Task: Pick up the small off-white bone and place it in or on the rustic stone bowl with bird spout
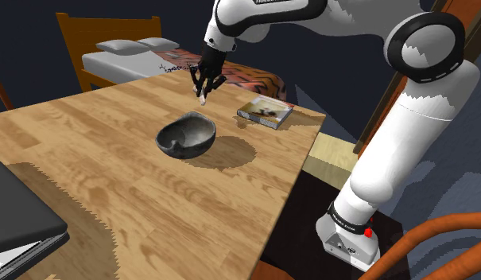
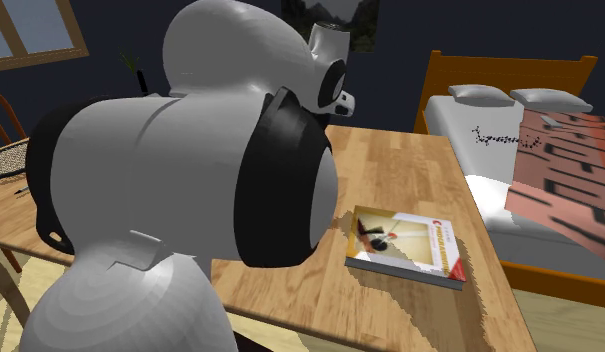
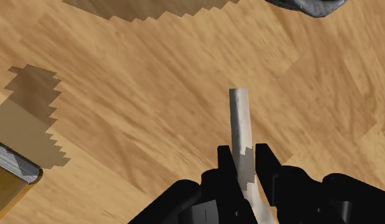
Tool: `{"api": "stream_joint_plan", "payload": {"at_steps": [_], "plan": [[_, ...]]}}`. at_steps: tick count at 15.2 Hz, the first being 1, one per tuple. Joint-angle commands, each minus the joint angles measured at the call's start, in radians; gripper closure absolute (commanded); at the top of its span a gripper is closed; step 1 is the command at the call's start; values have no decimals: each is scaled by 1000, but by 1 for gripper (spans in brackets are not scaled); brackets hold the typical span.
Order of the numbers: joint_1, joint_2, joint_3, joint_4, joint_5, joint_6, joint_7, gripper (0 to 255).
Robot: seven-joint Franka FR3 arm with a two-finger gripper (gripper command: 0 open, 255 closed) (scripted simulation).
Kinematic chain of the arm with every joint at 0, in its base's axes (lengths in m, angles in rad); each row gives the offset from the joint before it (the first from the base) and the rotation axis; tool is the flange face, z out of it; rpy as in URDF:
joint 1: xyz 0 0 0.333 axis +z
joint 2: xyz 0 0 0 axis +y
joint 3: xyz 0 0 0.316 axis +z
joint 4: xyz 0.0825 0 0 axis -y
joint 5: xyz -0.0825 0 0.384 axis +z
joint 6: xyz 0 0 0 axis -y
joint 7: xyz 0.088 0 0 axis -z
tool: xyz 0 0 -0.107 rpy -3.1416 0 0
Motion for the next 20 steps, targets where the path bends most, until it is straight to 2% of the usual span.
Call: {"api": "stream_joint_plan", "payload": {"at_steps": [1,13,20], "plan": [[-1,1,-1,28,-3,-28,5,255],[-3,13,-2,195,-16,-179,35,255],[61,-104,68,79,-8,-151,167,255]]}}
